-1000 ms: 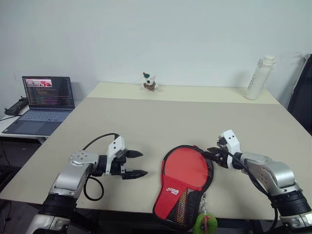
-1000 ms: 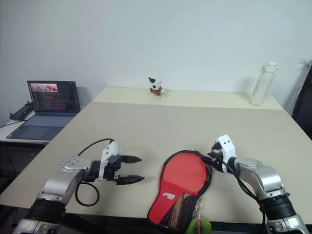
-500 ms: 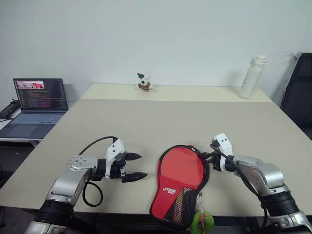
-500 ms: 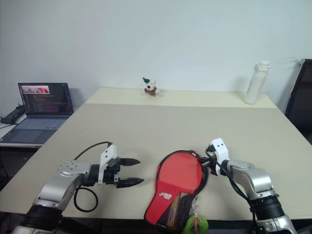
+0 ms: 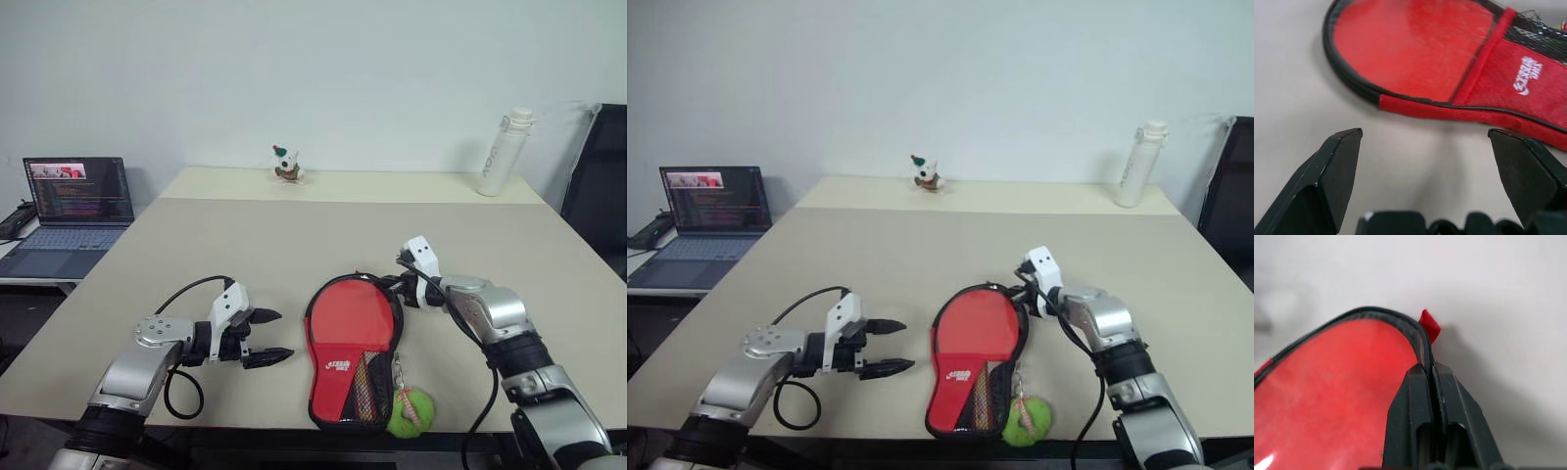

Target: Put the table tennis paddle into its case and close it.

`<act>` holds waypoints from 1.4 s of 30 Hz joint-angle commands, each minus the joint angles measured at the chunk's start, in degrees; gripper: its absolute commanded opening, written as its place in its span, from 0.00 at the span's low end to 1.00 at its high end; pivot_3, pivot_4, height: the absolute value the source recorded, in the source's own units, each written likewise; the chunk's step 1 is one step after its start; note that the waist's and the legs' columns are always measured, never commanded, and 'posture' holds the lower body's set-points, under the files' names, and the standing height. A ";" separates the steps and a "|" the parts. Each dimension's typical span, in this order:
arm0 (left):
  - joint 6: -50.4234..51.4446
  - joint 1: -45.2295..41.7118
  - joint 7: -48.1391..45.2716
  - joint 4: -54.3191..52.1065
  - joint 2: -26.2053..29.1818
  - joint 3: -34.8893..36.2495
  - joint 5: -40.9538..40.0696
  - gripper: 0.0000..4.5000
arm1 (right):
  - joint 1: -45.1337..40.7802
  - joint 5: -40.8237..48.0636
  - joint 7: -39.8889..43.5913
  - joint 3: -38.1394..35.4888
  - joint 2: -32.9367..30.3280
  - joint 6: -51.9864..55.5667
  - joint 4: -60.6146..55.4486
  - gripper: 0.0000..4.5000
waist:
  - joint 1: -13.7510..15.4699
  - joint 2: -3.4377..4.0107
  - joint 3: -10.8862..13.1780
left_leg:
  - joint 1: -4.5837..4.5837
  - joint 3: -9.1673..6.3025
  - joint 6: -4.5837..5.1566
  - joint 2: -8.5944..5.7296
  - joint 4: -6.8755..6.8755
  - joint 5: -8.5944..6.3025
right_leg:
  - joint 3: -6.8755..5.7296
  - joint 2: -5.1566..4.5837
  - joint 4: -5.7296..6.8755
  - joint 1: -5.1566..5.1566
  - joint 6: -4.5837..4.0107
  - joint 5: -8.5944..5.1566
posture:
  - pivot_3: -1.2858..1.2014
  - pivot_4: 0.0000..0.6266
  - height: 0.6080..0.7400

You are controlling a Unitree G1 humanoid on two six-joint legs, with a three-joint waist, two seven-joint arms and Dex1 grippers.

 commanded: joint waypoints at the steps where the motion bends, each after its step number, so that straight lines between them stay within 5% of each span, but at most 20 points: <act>1: -0.52 0.40 0.42 -2.49 0.75 0.79 -0.65 1.00 | -4.09 -1.99 1.67 0.04 1.23 -5.02 4.01 0.01 | 0.01 0.01 0.04 | 0.00 0.04 0.00 0.00 -0.02 0.00 | 0.03 -0.01 0.01 -0.03 0.00 0.00 | 0.52 0.24 1.00; 15: 0.79 -2.73 0.69 -2.14 0.68 0.20 -0.65 1.00 | -9.13 -7.34 3.44 -0.24 4.22 -11.95 17.42 0.01 | -0.06 0.01 0.08 | 0.01 0.04 -0.06 0.02 0.01 0.04 | 0.01 -0.02 0.15 -0.06 -0.02 -0.01 | 0.52 0.24 1.00; 18: 0.06 -4.74 -0.15 -0.56 0.23 -0.74 -0.32 1.00 | -8.41 -7.36 3.46 -0.46 4.30 -10.29 15.25 0.15 | -0.05 0.01 0.08 | 0.02 0.04 -0.07 0.02 0.02 0.05 | 0.01 -0.02 0.19 -0.06 -0.02 -0.01 | 0.52 0.24 1.00; 28: -4.57 -13.46 -1.79 8.54 -4.47 -5.16 1.82 1.00 | -0.44 -0.05 5.19 -5.58 0.14 2.68 -10.65 0.92 | 0.45 -0.01 0.13 | -0.02 0.03 -0.09 0.01 0.00 0.05 | -0.02 -0.03 0.14 -0.07 -0.02 -0.01 | 0.52 0.24 1.00; 42: -27.34 -32.43 -1.85 42.94 -19.27 -13.09 14.37 1.00 | 25.54 19.11 19.10 -10.82 -28.25 24.59 -52.49 0.92 | 1.57 -0.17 0.33 | -0.17 0.00 -0.05 -0.01 0.04 0.03 | -0.08 0.11 -0.18 -0.05 0.00 -0.02 | 0.52 0.24 1.00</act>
